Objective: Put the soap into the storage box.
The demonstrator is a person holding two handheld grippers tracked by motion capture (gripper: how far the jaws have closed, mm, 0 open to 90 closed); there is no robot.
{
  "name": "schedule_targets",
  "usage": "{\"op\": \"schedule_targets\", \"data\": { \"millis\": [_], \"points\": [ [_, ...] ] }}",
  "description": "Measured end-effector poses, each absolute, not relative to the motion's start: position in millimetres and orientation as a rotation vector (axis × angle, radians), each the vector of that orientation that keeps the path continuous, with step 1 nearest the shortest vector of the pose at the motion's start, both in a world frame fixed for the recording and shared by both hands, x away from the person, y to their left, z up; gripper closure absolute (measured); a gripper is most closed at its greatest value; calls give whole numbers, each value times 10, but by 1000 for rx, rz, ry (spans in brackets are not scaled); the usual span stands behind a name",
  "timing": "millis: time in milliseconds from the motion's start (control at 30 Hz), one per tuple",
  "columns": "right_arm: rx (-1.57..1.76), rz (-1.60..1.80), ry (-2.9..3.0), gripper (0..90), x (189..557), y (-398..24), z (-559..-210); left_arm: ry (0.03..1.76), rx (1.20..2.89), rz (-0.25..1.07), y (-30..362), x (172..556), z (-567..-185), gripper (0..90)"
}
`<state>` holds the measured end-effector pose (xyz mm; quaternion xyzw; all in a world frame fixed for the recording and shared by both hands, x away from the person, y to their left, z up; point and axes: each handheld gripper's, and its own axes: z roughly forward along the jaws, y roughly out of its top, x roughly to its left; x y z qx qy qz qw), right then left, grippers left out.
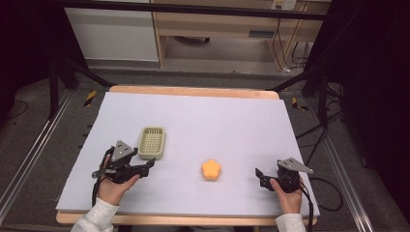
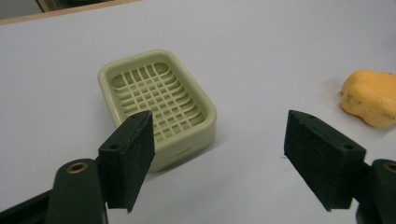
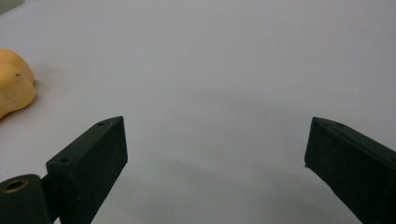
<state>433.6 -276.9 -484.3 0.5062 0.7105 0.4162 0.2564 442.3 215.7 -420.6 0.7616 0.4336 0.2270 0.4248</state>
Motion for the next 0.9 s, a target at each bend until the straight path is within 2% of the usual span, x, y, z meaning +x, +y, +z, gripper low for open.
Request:
{"op": "schedule_targets", "data": {
  "millis": [900],
  "points": [
    [1417, 1202, 1897, 67, 4380, -2750, -4848, 944, 1968, 514, 1417, 4547, -4121, 239]
  ]
}}
